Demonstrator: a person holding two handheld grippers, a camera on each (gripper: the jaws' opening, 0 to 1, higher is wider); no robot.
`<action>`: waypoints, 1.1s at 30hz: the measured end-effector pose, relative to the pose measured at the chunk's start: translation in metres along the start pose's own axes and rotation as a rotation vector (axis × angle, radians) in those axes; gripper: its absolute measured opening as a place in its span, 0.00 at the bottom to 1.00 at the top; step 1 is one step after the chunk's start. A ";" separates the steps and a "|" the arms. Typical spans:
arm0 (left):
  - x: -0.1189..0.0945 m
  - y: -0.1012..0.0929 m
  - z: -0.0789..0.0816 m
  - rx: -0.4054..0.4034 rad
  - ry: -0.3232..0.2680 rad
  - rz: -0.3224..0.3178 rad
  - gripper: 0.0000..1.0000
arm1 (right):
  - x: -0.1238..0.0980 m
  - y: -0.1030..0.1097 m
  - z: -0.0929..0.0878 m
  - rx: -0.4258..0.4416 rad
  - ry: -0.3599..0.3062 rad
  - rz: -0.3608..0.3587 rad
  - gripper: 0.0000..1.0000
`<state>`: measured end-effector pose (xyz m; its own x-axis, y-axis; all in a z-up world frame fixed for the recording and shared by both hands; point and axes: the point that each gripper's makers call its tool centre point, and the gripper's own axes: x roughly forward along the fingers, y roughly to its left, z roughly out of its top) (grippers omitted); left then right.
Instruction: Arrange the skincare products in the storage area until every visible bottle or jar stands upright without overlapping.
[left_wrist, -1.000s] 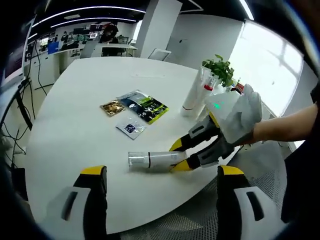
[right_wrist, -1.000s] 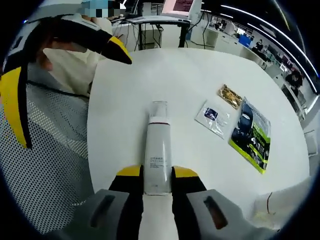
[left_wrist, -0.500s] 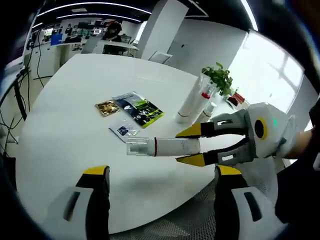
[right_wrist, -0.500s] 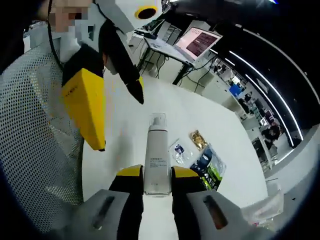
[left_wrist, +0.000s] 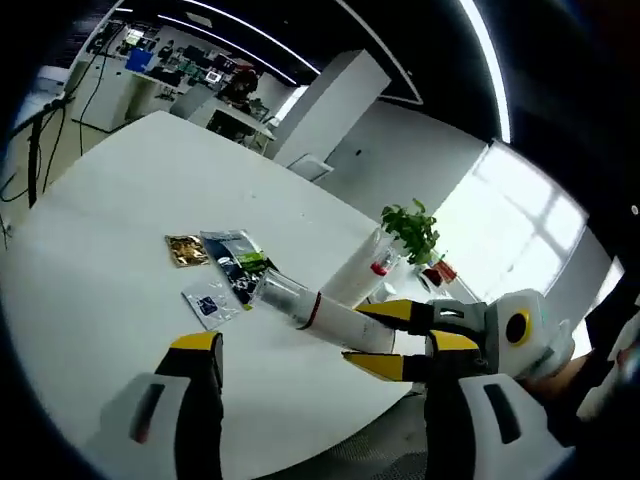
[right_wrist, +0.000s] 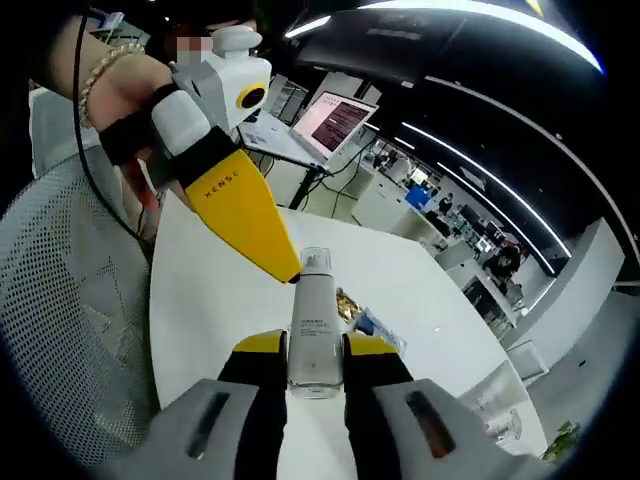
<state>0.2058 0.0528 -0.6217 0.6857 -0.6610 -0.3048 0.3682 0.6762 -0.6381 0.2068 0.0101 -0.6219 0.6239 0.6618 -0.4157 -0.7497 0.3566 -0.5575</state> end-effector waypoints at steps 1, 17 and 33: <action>0.000 -0.001 0.000 -0.005 0.000 -0.005 0.75 | -0.001 0.000 0.001 -0.006 -0.002 -0.003 0.20; 0.005 -0.052 0.036 -0.251 -0.253 -0.392 0.47 | -0.033 -0.023 0.048 -0.118 -0.112 -0.101 0.20; 0.020 -0.089 0.046 -0.150 -0.233 -0.411 0.20 | -0.054 -0.039 0.034 0.138 -0.108 -0.163 0.21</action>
<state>0.2155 -0.0052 -0.5382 0.6312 -0.7612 0.1490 0.5553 0.3094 -0.7719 0.1943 -0.0172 -0.5530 0.7176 0.6519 -0.2451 -0.6686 0.5464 -0.5045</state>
